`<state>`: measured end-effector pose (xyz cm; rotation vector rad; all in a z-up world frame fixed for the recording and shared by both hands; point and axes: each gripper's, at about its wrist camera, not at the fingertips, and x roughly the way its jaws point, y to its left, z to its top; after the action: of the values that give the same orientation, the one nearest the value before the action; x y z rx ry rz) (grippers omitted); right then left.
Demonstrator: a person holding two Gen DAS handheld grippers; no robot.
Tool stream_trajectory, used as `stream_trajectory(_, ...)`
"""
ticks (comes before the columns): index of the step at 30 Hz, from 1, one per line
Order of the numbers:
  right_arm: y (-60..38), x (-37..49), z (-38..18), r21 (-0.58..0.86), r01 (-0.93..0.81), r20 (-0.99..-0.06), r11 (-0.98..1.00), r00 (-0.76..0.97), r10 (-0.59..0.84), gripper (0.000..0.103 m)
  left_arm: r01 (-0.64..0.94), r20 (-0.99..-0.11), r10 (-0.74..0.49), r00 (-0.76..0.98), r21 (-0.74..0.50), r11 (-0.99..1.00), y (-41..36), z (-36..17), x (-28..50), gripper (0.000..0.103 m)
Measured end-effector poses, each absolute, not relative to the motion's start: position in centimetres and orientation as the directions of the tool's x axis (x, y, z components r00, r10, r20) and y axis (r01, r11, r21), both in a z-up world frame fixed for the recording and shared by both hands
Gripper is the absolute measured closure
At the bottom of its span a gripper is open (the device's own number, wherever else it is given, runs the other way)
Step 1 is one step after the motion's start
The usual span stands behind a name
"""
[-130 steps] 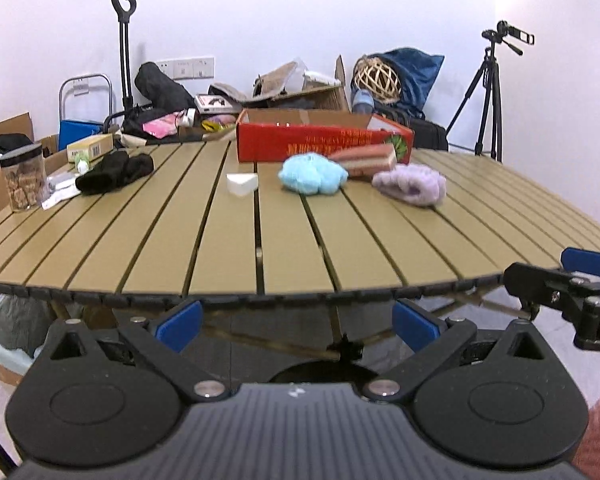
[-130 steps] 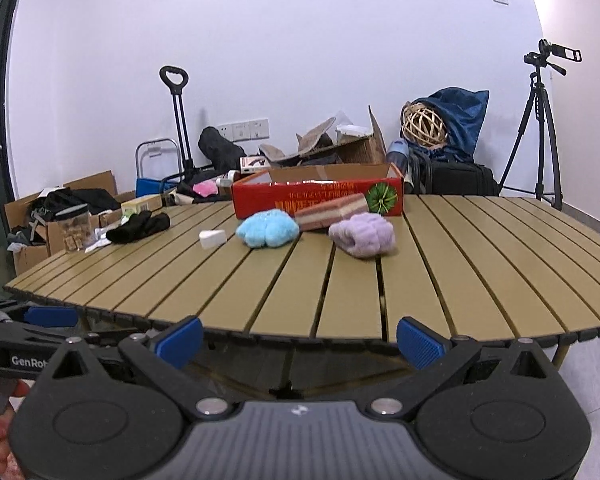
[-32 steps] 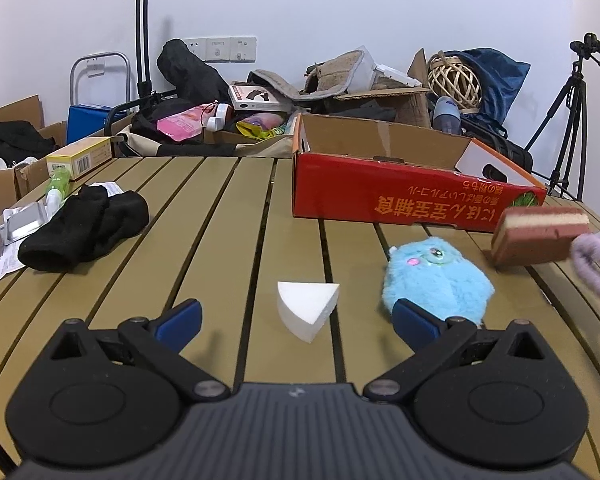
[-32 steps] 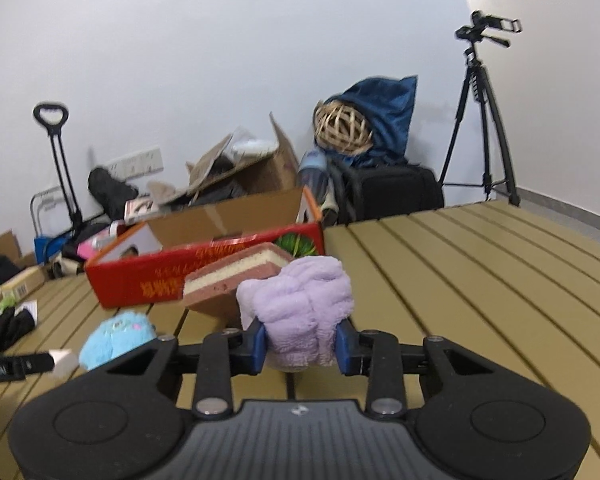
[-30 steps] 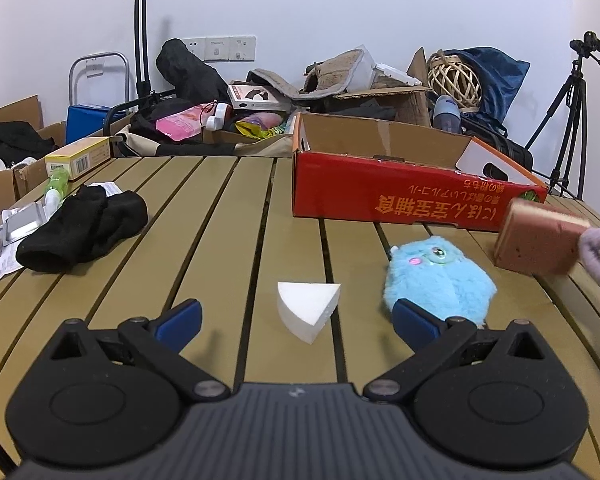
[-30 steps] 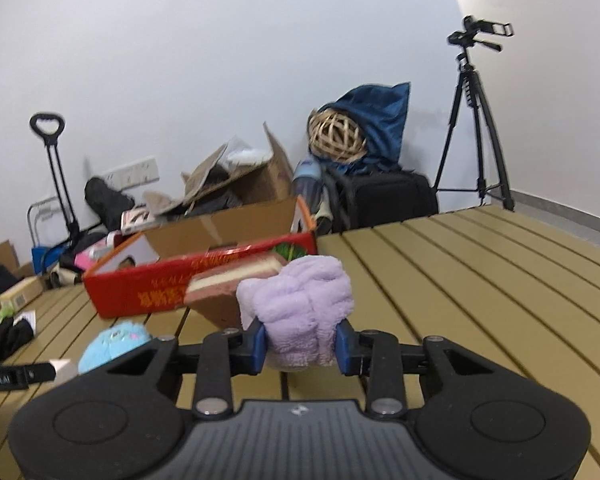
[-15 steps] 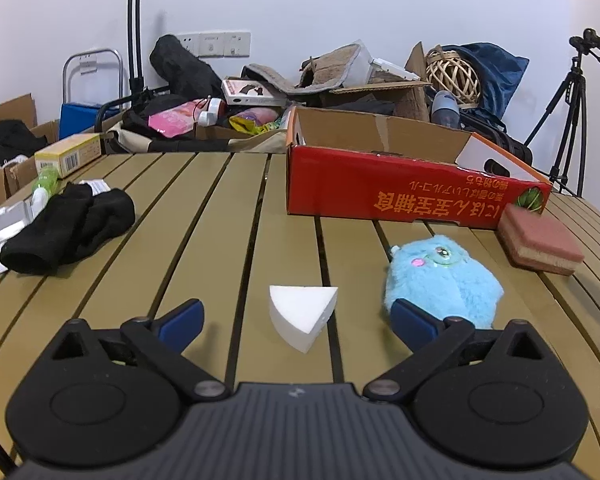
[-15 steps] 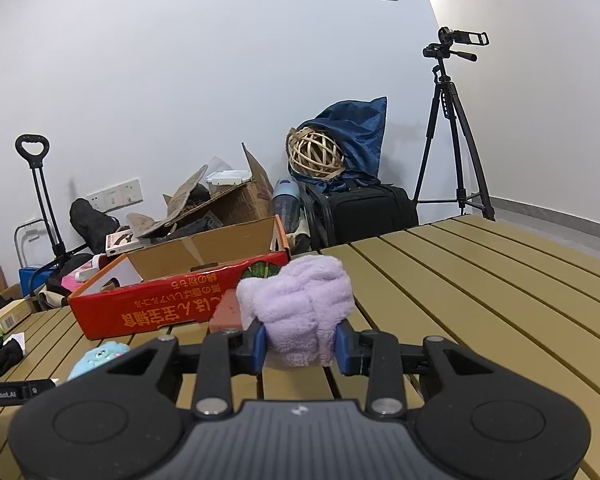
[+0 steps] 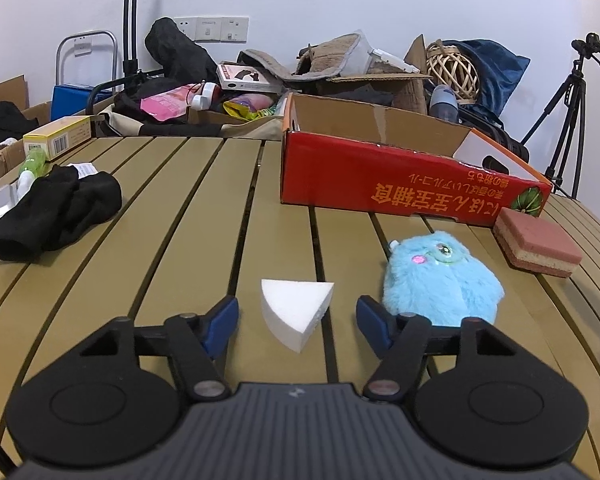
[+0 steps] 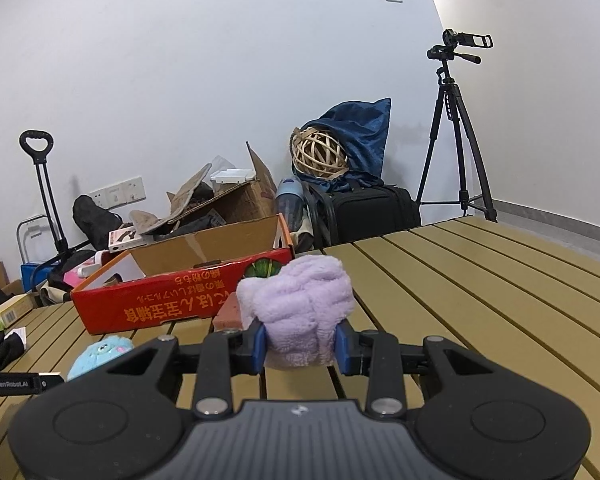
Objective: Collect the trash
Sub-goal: 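Grasp the lavender slipper with the right tool while the left tool approaches the white wedge, then close the left tool on the white foam wedge and lift it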
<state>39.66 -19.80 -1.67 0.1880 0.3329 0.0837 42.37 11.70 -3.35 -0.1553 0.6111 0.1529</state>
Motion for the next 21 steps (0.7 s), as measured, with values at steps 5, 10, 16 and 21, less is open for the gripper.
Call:
stream_trajectory(5, -19.64, 39.63, -1.63, 0.191, -0.059, -0.316, 0.980, 0.941, 0.118, 0.071, -0.177, -0.588, 0.073, 0.805, -0.121, 0.977, 11.93, -3.46, 42.52, 0.055)
stream_trajectory(10, -19.48, 39.48, -1.72, 0.181, -0.068, -0.314, 0.981, 0.942, 0.123, 0.071, -0.164, -0.582, 0.063, 0.811, -0.123, 0.979, 11.75, -3.38, 42.41, 0.068)
stream_trajectory(16, -19.48, 39.36, -1.77, 0.178, -0.077, -0.312, 0.981, 0.941, 0.131, 0.071, -0.160, -0.571, 0.055, 0.819, -0.135, 0.978, 11.86, -3.29, 42.19, 0.071)
stream_trajectory(21, -19.48, 39.30, -1.78, 0.175, -0.081, -0.311, 0.981, 0.941, 0.133, 0.071, -0.160, -0.559, 0.062, 0.827, -0.127, 0.979, 11.73, -3.15, 41.93, 0.072)
